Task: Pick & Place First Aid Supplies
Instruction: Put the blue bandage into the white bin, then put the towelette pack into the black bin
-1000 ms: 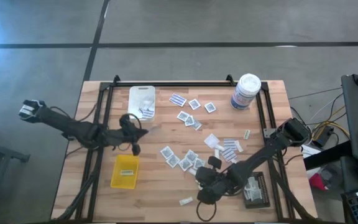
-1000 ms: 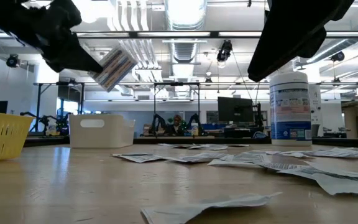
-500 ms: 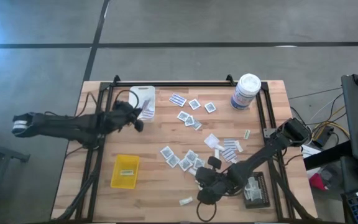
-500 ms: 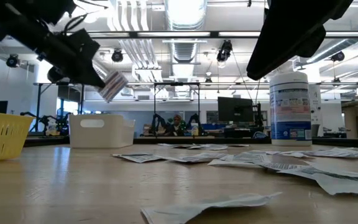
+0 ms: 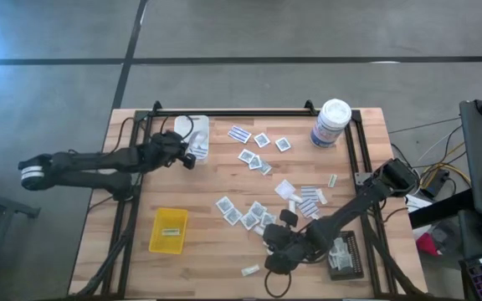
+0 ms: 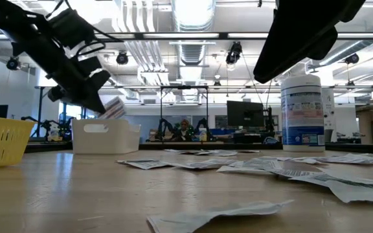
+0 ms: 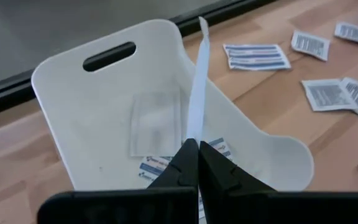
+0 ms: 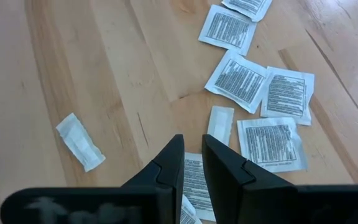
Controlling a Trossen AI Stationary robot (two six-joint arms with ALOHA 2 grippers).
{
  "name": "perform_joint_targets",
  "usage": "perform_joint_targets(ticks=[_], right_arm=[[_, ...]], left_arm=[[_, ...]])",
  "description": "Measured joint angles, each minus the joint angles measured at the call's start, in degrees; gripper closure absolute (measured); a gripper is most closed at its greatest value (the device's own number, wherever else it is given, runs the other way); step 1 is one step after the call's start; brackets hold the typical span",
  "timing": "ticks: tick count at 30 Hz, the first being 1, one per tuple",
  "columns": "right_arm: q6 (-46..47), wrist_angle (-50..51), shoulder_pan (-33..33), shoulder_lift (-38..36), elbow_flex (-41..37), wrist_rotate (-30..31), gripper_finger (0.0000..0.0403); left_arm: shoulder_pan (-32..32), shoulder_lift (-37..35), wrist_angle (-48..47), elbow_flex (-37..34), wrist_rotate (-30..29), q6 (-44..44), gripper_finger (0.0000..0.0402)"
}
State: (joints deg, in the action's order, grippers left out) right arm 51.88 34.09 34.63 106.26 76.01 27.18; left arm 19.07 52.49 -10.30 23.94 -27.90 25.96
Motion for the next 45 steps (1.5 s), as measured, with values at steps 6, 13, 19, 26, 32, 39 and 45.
perform_joint_targets(ticks=[6, 13, 19, 26, 32, 39, 45], right_arm=[[0.0, -0.2, 0.0, 0.0, -0.1, 0.0, 0.0350], [0.2, -0.5, -0.1, 0.0, -0.2, 0.0, 0.0349], [0.2, -0.7, -0.1, 0.0, -0.2, 0.0, 0.0350], [0.2, -1.7, -0.1, 0.0, -0.2, 0.0, 0.0350], [0.2, -1.7, -0.1, 0.0, -0.2, 0.0, 0.0349], [1.7, -1.9, -0.1, 0.0, -0.2, 0.0, 0.0351], [1.8, -1.9, -0.1, 0.0, -0.5, 0.0, 0.0351]], left_arm=[[0.1, 2.0, 0.0, 0.0, 0.0, 0.0, 0.0401], [0.4, 3.3, 0.0, 0.0, 1.0, 0.7, 0.0401], [0.5, 3.2, 0.0, 0.0, -1.1, 0.7, 0.0398], [0.5, 3.2, 0.0, 0.0, -2.9, 0.7, 0.0356], [0.7, 3.0, 0.0, 0.0, -5.1, 0.6, 0.0327], [0.6, 2.5, 0.0, 2.9, -0.6, -7.4, 0.0324], [-1.8, 2.4, 0.9, 7.4, 13.7, -16.9, 0.0323]])
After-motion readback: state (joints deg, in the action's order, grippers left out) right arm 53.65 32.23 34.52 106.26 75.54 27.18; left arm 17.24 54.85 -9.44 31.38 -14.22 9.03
